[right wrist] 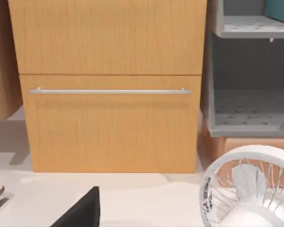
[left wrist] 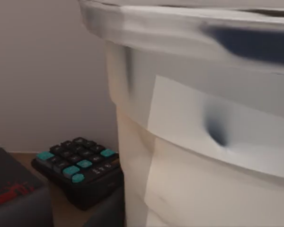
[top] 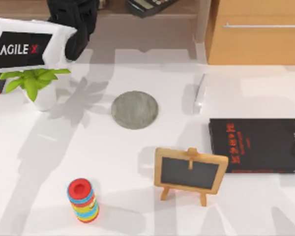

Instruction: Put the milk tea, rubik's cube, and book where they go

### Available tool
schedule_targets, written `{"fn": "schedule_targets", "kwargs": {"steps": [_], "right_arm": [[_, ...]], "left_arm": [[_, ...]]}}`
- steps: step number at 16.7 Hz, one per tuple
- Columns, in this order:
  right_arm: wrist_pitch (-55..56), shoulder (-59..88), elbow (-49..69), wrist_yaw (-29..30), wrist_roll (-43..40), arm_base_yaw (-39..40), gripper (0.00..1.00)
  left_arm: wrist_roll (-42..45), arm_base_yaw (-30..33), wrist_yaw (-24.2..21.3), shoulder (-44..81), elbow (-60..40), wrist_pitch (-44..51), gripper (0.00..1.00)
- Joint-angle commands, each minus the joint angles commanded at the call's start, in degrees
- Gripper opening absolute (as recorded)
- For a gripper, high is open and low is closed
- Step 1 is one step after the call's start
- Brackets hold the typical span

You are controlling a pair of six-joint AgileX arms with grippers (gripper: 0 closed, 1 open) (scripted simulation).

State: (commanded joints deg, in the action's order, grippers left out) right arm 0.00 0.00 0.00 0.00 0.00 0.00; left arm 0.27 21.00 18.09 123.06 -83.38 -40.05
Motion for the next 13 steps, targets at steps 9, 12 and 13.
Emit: {"fn": "schedule_targets", "kwargs": {"steps": [9, 12, 13], "right_arm": [[0.0, 0.0, 0.0, 0.0, 0.0, 0.0, 1.00], [0.0, 0.0, 0.0, 0.0, 0.0, 0.0, 1.00], [0.0, 0.0, 0.0, 0.0, 0.0, 0.0, 1.00]], "left_arm": [[0.1, 0.2, 0.0, -0.1, 0.0, 0.0, 0.00], [0.1, 0.9, 0.7, -2.4, 2.2, -0.9, 0.00], [0.1, 1.2, 1.1, -4.0, 4.1, -1.4, 0.00]]}}
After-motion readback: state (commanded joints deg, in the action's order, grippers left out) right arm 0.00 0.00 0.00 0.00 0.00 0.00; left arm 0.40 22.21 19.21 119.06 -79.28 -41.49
